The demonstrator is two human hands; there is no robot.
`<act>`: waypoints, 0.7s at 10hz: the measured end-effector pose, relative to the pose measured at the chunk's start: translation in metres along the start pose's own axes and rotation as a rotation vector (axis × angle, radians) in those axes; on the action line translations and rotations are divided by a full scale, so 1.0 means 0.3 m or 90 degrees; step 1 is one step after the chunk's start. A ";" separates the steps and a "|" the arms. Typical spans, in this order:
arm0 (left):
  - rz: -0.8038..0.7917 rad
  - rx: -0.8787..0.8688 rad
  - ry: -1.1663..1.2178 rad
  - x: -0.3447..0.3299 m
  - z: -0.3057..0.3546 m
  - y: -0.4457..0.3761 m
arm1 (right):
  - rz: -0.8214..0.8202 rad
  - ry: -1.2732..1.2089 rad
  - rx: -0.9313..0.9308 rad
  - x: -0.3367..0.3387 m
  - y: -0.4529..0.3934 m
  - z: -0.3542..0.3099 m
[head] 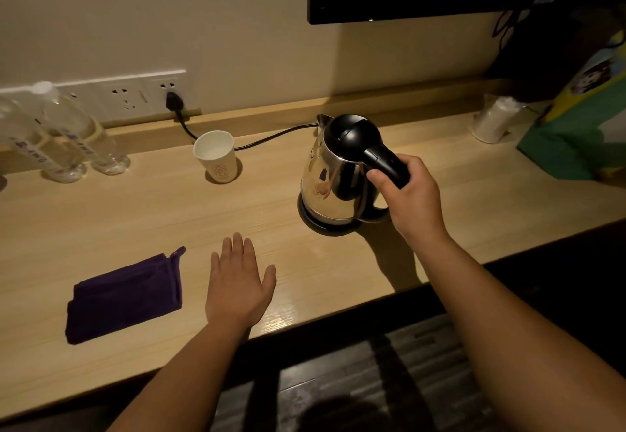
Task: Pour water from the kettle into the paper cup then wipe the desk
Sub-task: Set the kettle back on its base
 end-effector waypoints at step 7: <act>-0.003 -0.004 0.013 -0.008 -0.002 0.001 | -0.041 0.089 0.028 -0.014 -0.005 0.012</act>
Point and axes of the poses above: each hand's wrist, its own y-axis away from the middle knuckle, its own x-axis out of the back of the hand, z = x × y, the point moved 2 cm from there along -y, towards the middle knuckle, and after that the axes turned 11 degrees about -z, right-handed, at the moved point
